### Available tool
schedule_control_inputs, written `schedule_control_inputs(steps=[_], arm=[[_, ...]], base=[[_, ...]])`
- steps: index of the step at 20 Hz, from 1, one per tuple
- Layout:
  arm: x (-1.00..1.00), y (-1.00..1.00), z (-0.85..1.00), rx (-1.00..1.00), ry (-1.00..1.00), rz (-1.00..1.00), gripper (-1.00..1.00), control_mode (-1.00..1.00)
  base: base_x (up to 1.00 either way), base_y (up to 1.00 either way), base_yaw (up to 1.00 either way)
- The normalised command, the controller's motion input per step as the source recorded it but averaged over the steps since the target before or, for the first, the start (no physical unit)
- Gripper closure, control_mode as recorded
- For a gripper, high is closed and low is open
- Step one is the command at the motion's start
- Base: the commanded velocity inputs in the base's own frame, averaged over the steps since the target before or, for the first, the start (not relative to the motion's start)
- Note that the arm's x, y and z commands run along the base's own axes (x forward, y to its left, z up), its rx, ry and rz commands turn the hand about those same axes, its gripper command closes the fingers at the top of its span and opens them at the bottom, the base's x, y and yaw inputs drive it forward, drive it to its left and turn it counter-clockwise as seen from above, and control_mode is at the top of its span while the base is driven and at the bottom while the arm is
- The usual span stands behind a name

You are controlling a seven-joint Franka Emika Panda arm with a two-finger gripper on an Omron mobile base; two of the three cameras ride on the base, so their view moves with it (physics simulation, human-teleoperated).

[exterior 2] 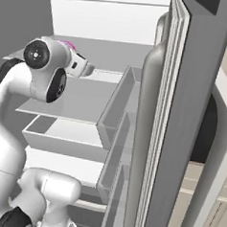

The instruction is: Take the donuts from the fridge and place them on the empty tray on the dining counter.

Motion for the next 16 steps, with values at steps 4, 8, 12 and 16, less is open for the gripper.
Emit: schedule_control_inputs(steps=[4,8,12,16], arm=[[-1.0,-0.14,0.91,0.28,0.28,0.0,1.0,-1.0],[-1.0,-0.01,0.67,0.18,0.44,0.0,1.0,-1.0],[-1.0,0.0,-0.19,0.0,0.0,0.0,1.0,-1.0],[-1.0,0.0,-0.19,0.0,-0.22,0.0,1.0,-1.0]], base=[[0.0,0.0,0.0],[0.0,0.0,0.0],[0.0,0.0,0.0],[0.0,0.0,0.0]])
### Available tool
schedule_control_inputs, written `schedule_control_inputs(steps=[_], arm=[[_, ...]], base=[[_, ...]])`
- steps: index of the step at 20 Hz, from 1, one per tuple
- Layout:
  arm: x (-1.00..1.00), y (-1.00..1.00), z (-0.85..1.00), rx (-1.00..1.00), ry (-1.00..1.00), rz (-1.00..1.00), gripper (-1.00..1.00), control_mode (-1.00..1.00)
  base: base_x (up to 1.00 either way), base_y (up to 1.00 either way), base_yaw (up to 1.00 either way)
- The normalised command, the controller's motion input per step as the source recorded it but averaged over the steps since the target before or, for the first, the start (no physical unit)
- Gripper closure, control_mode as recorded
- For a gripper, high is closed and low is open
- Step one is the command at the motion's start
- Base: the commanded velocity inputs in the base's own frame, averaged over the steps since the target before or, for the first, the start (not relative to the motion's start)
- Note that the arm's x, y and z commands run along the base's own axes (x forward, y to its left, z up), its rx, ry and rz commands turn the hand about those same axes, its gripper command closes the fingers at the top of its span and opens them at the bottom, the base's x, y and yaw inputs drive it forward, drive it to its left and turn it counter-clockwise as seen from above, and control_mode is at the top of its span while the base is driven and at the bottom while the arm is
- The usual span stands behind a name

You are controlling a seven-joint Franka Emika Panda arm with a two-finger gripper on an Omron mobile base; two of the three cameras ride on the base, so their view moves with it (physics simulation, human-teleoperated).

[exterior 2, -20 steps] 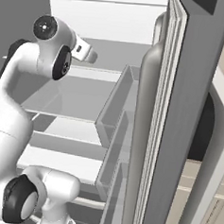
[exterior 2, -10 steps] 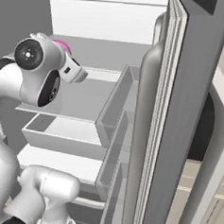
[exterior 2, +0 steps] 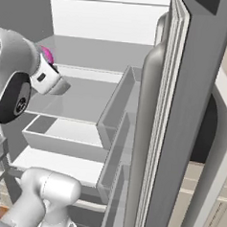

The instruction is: Take the donuts from the fridge and place them on the empty tray on the dining counter.

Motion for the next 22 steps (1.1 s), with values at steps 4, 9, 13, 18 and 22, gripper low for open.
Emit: schedule_control_inputs(steps=[4,9,13,18,22], arm=[[-1.0,0.0,-0.39,-0.05,-0.14,0.0,1.0,-1.0],[-1.0,0.02,-0.27,-0.12,-0.15,0.0,1.0,-1.0],[-0.25,0.0,0.0,0.0,-0.04,0.0,1.0,1.0],[0.0,0.0,0.0,0.0,0.0,0.0,1.0,1.0],[0.0,0.0,0.0,0.0,0.0,0.0,1.0,1.0]], base=[[0.0,0.0,0.0],[0.0,0.0,0.0],[-0.75,0.01,0.0],[-1.0,0.0,0.0],[-1.0,0.0,0.0]])
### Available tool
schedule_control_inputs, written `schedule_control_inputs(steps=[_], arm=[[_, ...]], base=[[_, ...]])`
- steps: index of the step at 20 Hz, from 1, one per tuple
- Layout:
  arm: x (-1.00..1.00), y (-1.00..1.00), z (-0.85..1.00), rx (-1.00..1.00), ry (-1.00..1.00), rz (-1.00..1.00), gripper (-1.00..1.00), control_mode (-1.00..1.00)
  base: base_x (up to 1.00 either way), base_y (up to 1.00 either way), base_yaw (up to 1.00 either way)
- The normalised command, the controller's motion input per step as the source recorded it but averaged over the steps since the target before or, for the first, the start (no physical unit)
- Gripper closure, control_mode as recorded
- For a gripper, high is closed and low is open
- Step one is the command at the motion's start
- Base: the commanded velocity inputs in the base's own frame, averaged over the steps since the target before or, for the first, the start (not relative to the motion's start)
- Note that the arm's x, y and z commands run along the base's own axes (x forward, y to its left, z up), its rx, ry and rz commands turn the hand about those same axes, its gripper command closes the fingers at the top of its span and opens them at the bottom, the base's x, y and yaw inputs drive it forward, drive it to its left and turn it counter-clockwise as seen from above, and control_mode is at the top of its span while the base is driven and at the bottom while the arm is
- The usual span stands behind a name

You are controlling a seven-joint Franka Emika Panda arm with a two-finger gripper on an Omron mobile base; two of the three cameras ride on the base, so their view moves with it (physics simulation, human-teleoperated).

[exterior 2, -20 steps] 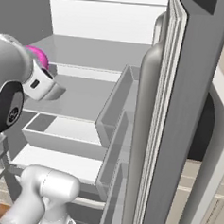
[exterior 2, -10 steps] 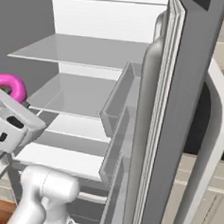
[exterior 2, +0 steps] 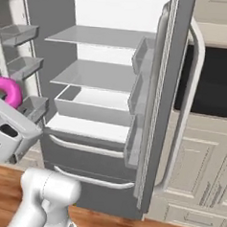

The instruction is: Take the donuts from the fridge and place them on the empty tray on the dining counter.

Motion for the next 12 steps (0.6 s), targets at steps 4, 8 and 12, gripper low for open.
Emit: schedule_control_inputs(steps=[4,8,12], arm=[[0.0,0.0,0.0,0.0,0.0,0.0,1.0,1.0],[0.0,0.0,0.0,0.0,0.0,0.0,1.0,1.0],[0.0,0.0,0.0,0.0,0.0,0.0,1.0,1.0]], base=[[-0.97,0.19,-0.34],[-0.04,0.02,-1.0],[0.0,0.0,-1.0]])
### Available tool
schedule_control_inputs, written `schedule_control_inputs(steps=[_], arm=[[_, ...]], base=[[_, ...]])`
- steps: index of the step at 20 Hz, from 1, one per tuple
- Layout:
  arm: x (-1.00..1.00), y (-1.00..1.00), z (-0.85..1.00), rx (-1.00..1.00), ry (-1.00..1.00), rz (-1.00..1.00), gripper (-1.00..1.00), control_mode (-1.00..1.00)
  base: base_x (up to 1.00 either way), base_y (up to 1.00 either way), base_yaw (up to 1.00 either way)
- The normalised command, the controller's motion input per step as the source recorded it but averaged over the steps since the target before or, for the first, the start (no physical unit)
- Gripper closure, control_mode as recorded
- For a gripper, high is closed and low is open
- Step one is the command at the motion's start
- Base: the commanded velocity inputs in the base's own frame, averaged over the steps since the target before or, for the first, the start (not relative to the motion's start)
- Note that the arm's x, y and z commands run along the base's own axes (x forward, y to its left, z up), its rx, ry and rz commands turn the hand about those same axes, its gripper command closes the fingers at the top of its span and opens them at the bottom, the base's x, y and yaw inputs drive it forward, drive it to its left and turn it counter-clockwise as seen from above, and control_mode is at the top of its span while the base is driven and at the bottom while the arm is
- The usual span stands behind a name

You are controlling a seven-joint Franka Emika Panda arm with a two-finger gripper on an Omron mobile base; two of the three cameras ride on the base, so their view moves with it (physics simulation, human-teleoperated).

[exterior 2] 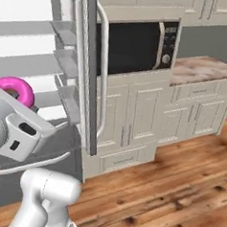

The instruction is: Take the donuts from the fridge and place them on the empty tray on the dining counter.

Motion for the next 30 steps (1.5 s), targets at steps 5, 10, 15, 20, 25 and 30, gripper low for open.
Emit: schedule_control_inputs(steps=[5,10,15,20,25,30], arm=[[0.0,0.0,0.0,0.0,0.0,0.0,1.0,1.0],[0.0,0.0,0.0,0.0,0.0,0.0,1.0,1.0],[0.0,0.0,0.0,0.0,0.0,0.0,1.0,1.0],[0.0,0.0,0.0,0.0,0.0,0.0,1.0,1.0],[0.0,0.0,0.0,0.0,0.0,0.0,1.0,1.0],[0.0,0.0,0.0,0.0,0.0,0.0,1.0,1.0]], base=[[0.0,0.0,-1.0],[0.0,0.0,-1.0],[0.0,0.0,-1.0],[0.71,0.04,-0.59],[1.0,-0.75,0.04],[1.0,-0.42,0.01]])
